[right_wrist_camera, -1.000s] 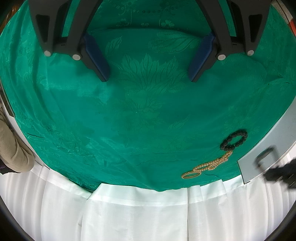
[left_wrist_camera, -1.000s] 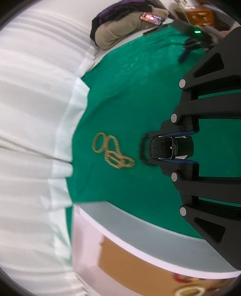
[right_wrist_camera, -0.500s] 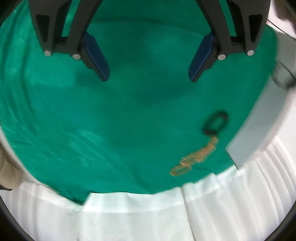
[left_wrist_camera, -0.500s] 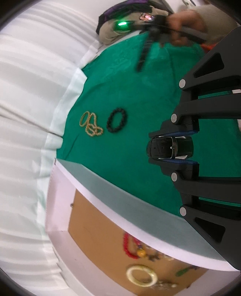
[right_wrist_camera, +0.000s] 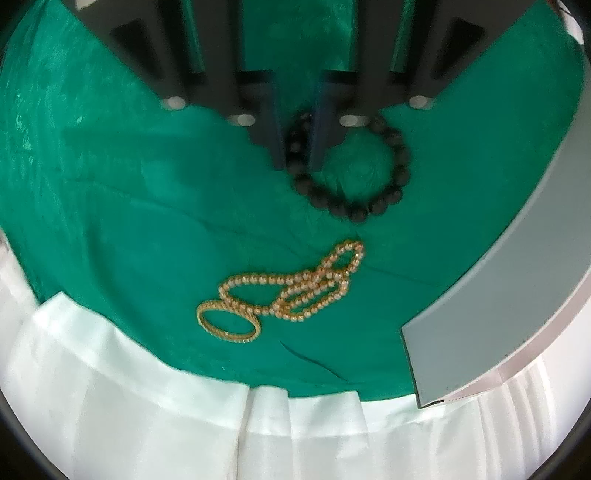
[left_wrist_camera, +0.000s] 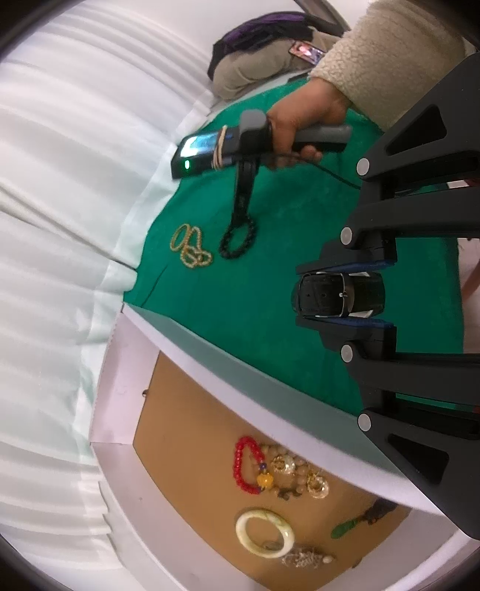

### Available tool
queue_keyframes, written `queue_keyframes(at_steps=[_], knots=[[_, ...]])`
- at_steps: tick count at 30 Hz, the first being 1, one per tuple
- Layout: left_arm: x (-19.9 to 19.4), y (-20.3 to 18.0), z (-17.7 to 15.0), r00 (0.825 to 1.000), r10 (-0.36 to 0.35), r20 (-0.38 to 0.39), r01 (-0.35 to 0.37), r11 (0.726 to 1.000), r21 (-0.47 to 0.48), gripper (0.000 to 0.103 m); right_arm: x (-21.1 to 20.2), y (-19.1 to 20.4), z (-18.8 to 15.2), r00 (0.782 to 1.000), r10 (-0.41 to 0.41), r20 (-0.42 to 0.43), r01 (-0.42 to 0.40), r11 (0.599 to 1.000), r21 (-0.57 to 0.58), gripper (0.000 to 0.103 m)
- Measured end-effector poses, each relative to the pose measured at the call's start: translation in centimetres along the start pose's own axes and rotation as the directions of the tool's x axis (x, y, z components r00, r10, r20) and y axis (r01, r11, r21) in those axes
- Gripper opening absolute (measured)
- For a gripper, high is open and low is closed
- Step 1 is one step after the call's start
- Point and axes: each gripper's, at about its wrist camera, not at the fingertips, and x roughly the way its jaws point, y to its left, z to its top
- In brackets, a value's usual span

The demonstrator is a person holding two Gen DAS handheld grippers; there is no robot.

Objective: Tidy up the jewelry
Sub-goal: 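Carry the watch into the box with left tool while right tool carries bracelet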

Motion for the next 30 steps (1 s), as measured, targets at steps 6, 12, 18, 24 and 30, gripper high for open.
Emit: queue_keyframes(at_steps=[6, 12, 18, 24, 30], knots=[[-2.9, 0.2, 1.6, 0.998, -0.049, 0.037, 0.05, 0.998, -0.03, 0.018, -6.6, -1.4, 0.8, 0.986, 0.149, 0.069, -0.153, 0.987, 0.049, 0.013], [-7.5, 1.4, 3.7, 0.994, -0.076, 0.079, 0.079, 0.996, -0.036, 0.018, -13.9, 1.9, 2.6, 0.96, 0.234, 0.155, -0.229, 0.972, -0.049, 0.013], [-11.3, 6.3, 6.3, 0.99, 0.044, 0.138, -0.031, 0.995, -0.095, 0.018, -18.7, 9.2, 4.7, 0.892, 0.4, 0.209, -0.369, 0.913, -0.174, 0.013], [-10.5, 13.4, 7.1, 0.973, 0.198, 0.116, -0.17, 0.961, -0.216, 0.018, -19.1, 19.0, 6.3, 0.82, 0.55, 0.161, -0.494, 0.821, -0.288, 0.013], [-7.1, 18.2, 5.6, 0.962, 0.272, 0.015, -0.257, 0.923, -0.285, 0.018, -14.9, 26.9, 6.6, 0.788, 0.614, 0.048, -0.569, 0.755, -0.325, 0.013]])
